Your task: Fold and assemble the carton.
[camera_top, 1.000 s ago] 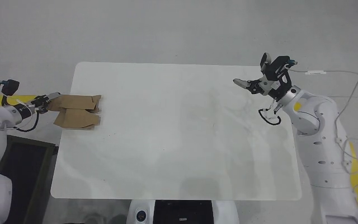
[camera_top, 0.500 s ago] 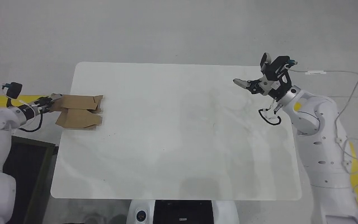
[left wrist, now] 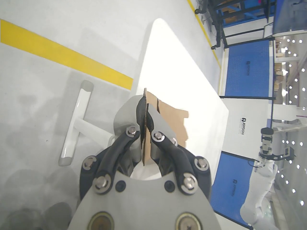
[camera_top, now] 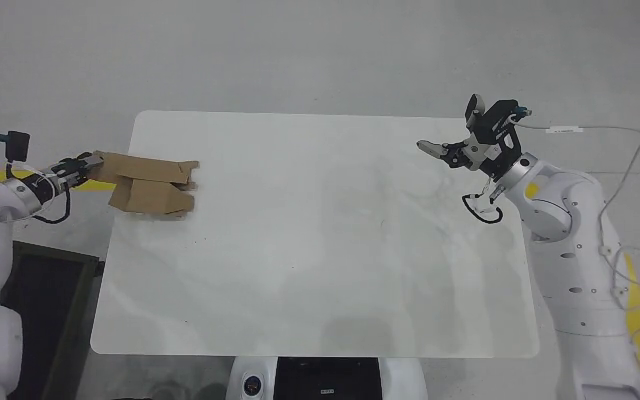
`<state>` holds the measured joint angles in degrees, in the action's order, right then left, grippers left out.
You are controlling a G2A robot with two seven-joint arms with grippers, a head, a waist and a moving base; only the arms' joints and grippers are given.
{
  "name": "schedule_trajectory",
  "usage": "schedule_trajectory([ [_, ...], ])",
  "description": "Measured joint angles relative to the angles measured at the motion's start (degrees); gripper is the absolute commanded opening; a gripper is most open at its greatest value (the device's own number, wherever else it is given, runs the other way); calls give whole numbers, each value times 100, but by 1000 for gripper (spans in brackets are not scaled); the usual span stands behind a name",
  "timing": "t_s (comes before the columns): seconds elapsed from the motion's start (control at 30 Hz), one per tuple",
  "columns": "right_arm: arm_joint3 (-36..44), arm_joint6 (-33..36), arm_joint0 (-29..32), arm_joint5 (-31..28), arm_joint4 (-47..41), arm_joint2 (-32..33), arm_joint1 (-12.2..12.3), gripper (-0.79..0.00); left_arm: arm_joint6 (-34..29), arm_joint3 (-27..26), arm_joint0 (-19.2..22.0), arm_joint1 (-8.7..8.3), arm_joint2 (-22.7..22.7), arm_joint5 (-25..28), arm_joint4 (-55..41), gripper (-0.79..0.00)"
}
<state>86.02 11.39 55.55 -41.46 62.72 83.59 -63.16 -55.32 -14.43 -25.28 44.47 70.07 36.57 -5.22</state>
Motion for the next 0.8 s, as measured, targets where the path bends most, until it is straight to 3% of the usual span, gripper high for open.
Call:
schedule_trajectory([
  [0.3, 0, 0, 0, 0, 0, 0, 0, 0, -553, -550, 228, 58, 185, 378, -719, -785],
  [0.8, 0, 0, 0, 0, 0, 0, 0, 0, -906, -1740, 642, 551, -399, 334, -1470, -785],
])
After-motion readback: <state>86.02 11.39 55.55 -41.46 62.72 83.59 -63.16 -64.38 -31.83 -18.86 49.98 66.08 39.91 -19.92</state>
